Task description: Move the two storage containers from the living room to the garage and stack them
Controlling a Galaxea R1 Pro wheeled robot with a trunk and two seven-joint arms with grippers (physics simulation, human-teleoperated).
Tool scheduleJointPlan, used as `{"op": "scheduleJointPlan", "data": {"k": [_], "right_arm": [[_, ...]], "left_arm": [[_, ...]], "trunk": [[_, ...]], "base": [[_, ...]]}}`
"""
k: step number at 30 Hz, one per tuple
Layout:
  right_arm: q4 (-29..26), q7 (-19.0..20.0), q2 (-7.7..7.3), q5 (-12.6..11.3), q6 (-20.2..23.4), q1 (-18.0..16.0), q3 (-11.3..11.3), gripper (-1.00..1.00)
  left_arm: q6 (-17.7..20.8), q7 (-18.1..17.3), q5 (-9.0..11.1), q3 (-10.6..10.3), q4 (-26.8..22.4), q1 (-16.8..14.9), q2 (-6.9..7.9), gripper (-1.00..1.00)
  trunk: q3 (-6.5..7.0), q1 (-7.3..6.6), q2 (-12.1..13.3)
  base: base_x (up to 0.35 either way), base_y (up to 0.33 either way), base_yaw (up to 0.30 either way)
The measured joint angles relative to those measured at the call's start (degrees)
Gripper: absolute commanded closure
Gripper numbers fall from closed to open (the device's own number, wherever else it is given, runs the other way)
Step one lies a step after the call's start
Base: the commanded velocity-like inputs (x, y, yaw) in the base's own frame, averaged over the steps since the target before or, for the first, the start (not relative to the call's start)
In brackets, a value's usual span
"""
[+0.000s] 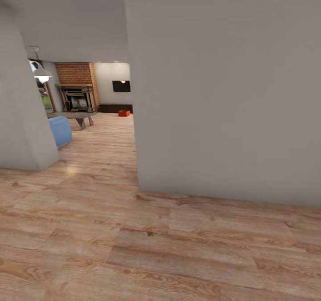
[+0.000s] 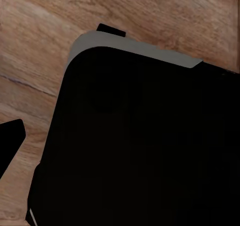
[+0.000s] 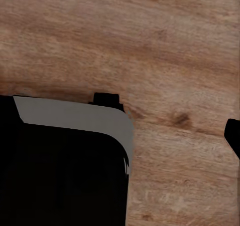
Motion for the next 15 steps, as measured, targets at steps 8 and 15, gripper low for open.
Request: {"op": "scheduleJointPlan", "data": {"k": [8,15], "right_arm": [[0.04,0.06,-0.12,-0.01,0.0,0.0,-0.01,-1.0],[0.01,0.09,-0.15,-0.01,-0.03,0.0,-0.01,-1.0]], "left_arm": [[0.0,-0.01,-0.01,-0.01,0.01,0.0,0.0,-1.0],[0.0,0.01,-0.01,-0.04,0.0,0.0,0.0,-1.0]], "trunk": [[0.0,0.0,0.0],[0.0,0.0,0.0]], "base": [[0.323,0.0,0.266],[0.323,0.0,0.269]]}}
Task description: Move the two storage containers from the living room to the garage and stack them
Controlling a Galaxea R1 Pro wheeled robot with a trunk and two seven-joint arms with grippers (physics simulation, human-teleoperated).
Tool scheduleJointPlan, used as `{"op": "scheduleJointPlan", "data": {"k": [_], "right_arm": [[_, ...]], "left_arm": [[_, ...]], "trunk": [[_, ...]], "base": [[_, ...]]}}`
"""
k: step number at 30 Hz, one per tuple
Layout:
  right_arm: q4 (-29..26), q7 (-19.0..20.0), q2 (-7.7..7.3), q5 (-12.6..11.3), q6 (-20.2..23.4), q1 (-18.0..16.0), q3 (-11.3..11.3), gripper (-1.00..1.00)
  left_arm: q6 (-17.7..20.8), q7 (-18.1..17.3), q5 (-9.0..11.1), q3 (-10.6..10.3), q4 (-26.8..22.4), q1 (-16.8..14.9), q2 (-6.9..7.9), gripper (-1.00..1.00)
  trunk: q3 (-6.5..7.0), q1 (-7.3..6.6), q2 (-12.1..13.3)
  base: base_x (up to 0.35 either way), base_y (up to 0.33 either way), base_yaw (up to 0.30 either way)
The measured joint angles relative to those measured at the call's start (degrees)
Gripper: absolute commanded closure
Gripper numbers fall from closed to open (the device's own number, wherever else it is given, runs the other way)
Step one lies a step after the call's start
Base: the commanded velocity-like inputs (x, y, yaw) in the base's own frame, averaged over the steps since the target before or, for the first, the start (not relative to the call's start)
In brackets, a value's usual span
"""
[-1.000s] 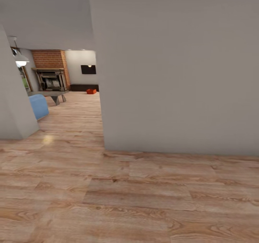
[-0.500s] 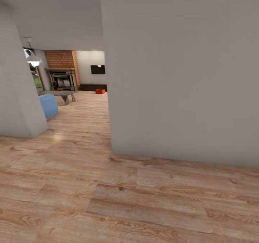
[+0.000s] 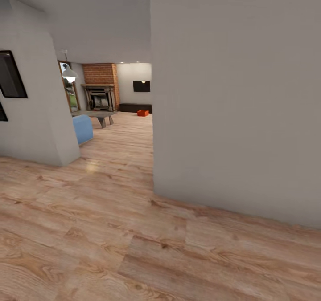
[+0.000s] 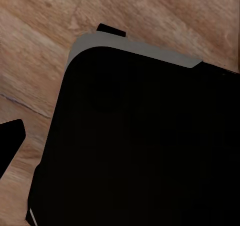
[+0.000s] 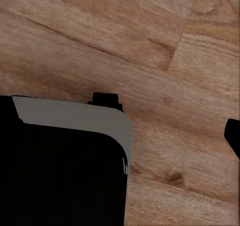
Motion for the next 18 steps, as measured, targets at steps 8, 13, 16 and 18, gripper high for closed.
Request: {"op": "scheduleJointPlan", "data": {"k": [8,13,16,18], "right_arm": [[0.0,-0.01,0.0,0.0,-0.01,0.0,0.0,-1.0],[0.02,-0.01,0.0,0.0,-0.01,0.0,0.0,-1.0],[0.02,0.0,0.02,0.0,0.0,0.0,0.0,-1.0],[0.0,0.0,0.06,0.0,-0.02,0.0,0.0,-1.0]], "left_arm": [[0.0,-0.01,0.01,0.03,0.0,0.0,0.0,-1.0],[0.0,0.0,0.01,0.04,-0.03,0.0,0.0,-1.0],[0.0,0.0,0.02,0.02,-0.01,0.0,0.0,-1.0],[0.0,0.0,0.01,0.02,-0.03,0.0,0.0,-1.0]], "trunk": [[0.0,0.0,0.0],[0.0,0.0,0.0],[0.0,0.0,0.0],[0.0,0.0,0.0]], "base": [[0.323,0.0,0.27],[0.323,0.0,0.27],[0.323,0.0,0.27],[0.323,0.0,0.27]]}}
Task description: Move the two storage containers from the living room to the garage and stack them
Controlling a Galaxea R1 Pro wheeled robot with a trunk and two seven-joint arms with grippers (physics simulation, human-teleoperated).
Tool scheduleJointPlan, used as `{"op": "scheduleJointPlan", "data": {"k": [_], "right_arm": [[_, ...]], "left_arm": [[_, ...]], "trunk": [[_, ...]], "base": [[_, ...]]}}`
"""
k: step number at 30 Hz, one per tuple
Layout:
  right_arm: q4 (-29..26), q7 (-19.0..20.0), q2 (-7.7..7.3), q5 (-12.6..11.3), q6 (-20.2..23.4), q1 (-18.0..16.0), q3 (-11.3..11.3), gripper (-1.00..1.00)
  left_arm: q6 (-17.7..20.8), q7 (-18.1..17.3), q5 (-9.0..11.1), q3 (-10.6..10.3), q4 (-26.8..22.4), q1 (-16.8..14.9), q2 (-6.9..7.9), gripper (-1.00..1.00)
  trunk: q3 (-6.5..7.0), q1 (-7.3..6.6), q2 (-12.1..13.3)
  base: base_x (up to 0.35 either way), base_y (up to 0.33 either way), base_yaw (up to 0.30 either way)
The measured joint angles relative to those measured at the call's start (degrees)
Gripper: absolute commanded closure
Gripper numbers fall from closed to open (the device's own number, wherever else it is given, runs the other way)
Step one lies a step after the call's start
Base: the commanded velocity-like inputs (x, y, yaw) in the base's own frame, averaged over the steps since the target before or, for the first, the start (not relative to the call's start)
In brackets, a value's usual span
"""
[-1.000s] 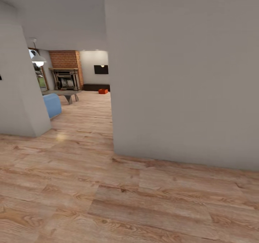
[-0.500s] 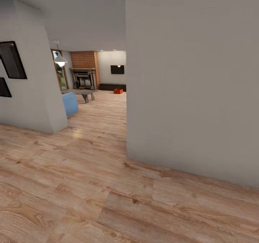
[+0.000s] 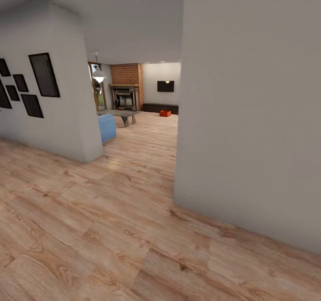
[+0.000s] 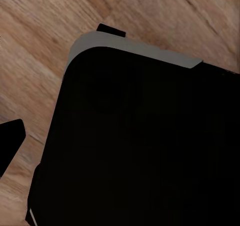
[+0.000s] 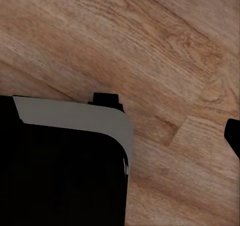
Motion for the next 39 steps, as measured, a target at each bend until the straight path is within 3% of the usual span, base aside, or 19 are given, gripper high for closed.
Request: {"op": "scheduleJointPlan", "data": {"k": [39], "right_arm": [[0.04,-0.01,0.0,0.0,0.02,0.0,0.0,-1.0]], "left_arm": [[0.0,0.0,0.03,0.03,-0.05,0.0,0.0,-1.0]], "trunk": [[0.0,0.0,0.0]], "base": [[0.323,0.0,0.267]]}}
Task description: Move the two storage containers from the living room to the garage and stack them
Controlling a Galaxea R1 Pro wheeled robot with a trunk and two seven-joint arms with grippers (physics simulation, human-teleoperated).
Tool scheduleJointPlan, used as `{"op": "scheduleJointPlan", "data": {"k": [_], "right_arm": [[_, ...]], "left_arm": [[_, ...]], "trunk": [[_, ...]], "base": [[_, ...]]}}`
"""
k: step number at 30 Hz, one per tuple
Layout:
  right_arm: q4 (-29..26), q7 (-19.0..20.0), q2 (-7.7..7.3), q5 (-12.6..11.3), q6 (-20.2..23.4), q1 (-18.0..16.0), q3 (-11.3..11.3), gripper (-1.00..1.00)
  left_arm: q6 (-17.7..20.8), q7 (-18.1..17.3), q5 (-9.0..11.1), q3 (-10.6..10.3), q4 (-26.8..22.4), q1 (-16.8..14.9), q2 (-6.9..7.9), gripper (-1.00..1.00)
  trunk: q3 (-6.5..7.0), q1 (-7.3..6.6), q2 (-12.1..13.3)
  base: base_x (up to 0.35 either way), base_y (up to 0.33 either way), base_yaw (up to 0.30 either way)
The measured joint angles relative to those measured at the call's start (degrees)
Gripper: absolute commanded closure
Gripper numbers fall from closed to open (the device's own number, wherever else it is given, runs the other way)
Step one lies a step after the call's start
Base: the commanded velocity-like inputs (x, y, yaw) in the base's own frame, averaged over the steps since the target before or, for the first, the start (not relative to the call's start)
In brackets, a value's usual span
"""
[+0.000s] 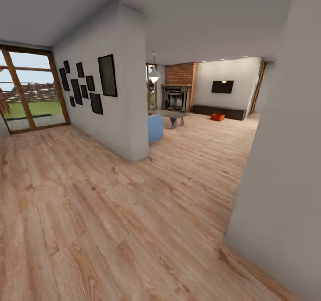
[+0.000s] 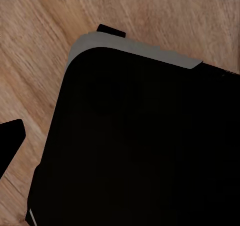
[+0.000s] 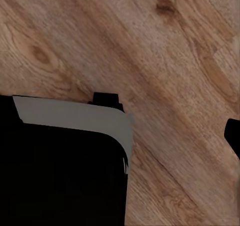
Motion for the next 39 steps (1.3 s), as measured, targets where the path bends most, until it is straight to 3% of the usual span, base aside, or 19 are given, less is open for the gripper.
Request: {"op": "scheduleJointPlan", "data": {"k": [24,39], "right_arm": [[-0.04,-0.45,-0.35,0.85,0.01,0.0,0.61,-1.0],[-0.08,-0.45,-0.13,0.89,0.09,0.02,0.7,-1.0]], "left_arm": [[0.01,0.0,0.01,-0.01,0.0,0.0,0.0,-1.0],[0.02,0.0,0.0,0.0,-0.02,0.0,0.0,-1.0]], "trunk": [[0.0,0.0,0.0],[0.0,0.0,0.0]], "base": [[0.323,0.0,0.006],[0.323,0.053,-0.223]]}}
